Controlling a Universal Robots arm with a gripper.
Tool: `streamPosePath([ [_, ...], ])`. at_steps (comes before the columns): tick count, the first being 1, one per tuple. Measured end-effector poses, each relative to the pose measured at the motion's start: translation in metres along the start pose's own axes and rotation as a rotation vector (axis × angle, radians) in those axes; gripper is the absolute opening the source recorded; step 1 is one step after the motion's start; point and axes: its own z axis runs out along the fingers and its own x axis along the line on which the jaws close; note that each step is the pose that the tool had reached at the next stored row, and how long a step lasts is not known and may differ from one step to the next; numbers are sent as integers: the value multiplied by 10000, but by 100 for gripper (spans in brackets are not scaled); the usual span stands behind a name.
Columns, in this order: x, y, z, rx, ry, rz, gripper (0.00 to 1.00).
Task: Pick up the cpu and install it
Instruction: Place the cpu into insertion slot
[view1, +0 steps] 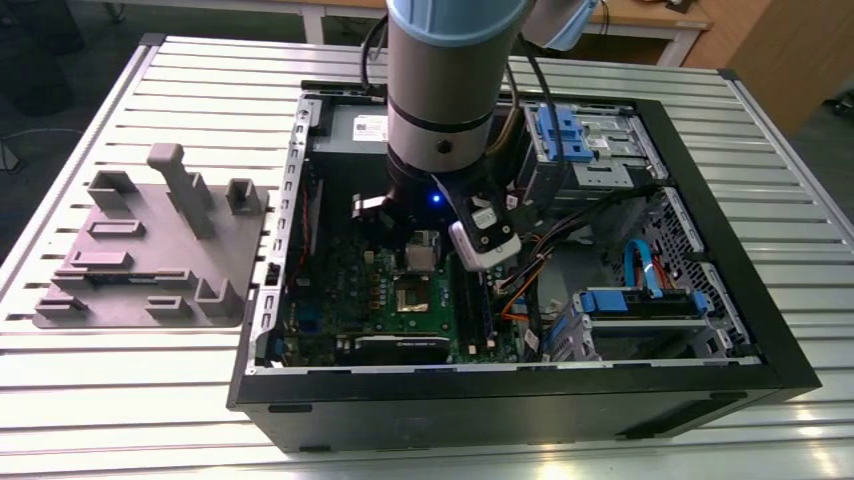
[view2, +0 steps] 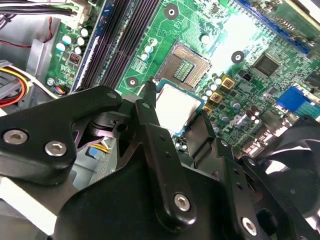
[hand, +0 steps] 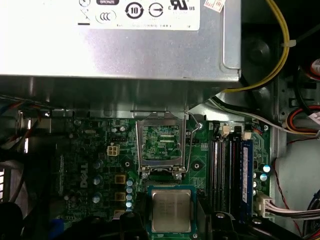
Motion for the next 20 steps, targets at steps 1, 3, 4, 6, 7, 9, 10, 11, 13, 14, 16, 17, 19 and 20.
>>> streamPosePath([
  [1, 0, 0, 0, 2, 1, 0, 47],
  [3, 0, 0, 0, 2, 1, -1, 47],
  [4, 0, 0, 3, 0, 1, 0, 47],
  [6, 0, 0, 4, 0, 0, -1, 47],
  [7, 0, 0, 4, 0, 0, 0, 47],
  [9, 0, 0, 5, 0, 0, 0, 47],
  [10, 0, 0, 5, 0, 0, 0, 47],
  [11, 0, 0, 6, -1, 0, 0, 47],
  [13, 0, 0, 8, 1, 0, 0, 47],
  [14, 0, -3, 9, 2, 0, 0, 47],
  [16, 0, -15, 10, 28, 0, 0, 47],
  [17, 0, -24, 9, 56, 1, -1, 47],
  [19, 0, -46, 11, 98, 1, -1, 47],
  [20, 0, -60, 13, 105, 1, -1, 47],
])
